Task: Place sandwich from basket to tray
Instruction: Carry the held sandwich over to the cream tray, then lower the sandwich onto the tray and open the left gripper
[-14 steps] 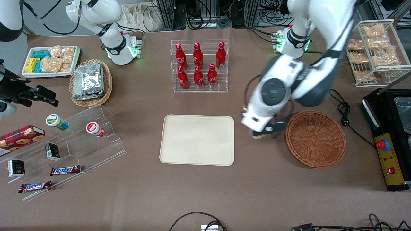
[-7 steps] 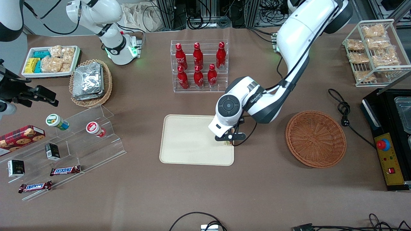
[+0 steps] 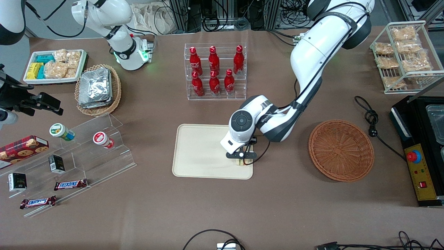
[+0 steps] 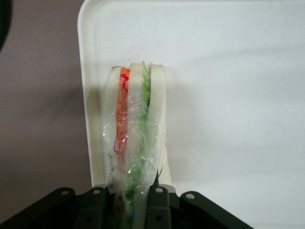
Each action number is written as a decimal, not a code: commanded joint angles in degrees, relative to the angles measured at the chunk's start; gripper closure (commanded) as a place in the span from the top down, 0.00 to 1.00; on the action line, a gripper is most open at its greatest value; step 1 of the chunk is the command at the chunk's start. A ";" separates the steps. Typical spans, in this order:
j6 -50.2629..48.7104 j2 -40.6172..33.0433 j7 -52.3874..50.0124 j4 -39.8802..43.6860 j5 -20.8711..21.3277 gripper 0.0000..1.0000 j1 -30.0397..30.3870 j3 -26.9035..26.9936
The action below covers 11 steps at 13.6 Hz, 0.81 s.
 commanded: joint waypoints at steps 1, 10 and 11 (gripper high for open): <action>-0.09 0.79 -0.11 1.55 1.09 0.99 -0.89 0.44; -9.55 -8.76 -0.73 0.86 0.57 1.00 1.65 0.44; -10.28 -11.40 -0.47 -1.24 0.39 1.00 3.40 0.44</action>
